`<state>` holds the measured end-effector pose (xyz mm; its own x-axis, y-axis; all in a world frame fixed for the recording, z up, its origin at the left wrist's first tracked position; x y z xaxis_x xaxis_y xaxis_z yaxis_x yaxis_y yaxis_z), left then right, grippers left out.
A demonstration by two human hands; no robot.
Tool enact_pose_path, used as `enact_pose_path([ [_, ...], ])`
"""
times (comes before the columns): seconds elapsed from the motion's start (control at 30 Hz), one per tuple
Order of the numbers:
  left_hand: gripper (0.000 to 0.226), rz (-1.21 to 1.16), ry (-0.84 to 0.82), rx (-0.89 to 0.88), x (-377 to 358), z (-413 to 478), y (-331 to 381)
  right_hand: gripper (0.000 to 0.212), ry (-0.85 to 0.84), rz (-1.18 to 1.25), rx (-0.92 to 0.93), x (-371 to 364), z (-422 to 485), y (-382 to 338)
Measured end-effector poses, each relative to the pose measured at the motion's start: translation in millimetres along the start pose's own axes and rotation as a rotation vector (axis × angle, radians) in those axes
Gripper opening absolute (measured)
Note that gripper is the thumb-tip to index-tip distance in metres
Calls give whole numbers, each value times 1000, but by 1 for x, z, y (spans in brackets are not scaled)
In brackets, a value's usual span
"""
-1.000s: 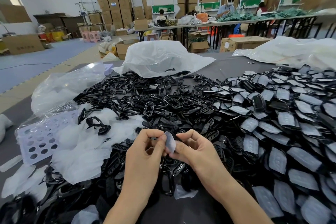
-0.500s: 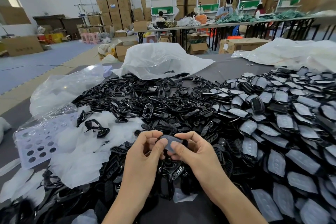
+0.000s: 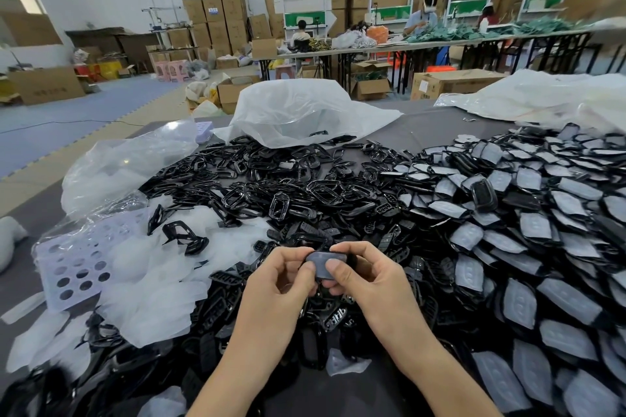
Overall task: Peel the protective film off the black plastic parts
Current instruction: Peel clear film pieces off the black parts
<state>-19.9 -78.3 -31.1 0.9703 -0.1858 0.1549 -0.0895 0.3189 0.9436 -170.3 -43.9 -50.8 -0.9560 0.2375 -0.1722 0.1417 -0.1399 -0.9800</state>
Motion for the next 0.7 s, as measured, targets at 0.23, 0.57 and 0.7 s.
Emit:
enact_pose_path([
  [0.23, 12, 56, -5, -55, -6, -2, 5, 14, 30, 132, -60, 2, 5, 6],
  [0.57, 21, 29, -4, -68, -6, -2, 2, 15, -42, 352, -218, -10, 6, 18],
  [0.7, 26, 59, -24, -88, -9, -3, 3, 4, -57, 373, -246, -11, 5, 20],
])
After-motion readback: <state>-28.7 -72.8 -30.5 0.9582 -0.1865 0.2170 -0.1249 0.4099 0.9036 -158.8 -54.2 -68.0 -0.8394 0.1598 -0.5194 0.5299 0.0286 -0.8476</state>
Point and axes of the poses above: each hand's wrist, its own z-axis towards the middle knuckle, its own x-axis out of the back of the hand, y = z × x, the point moved 9 cm from there along z, towards the middle knuckle, and after that the axes turned 3 degrees about -x, right-handed, at the moved point
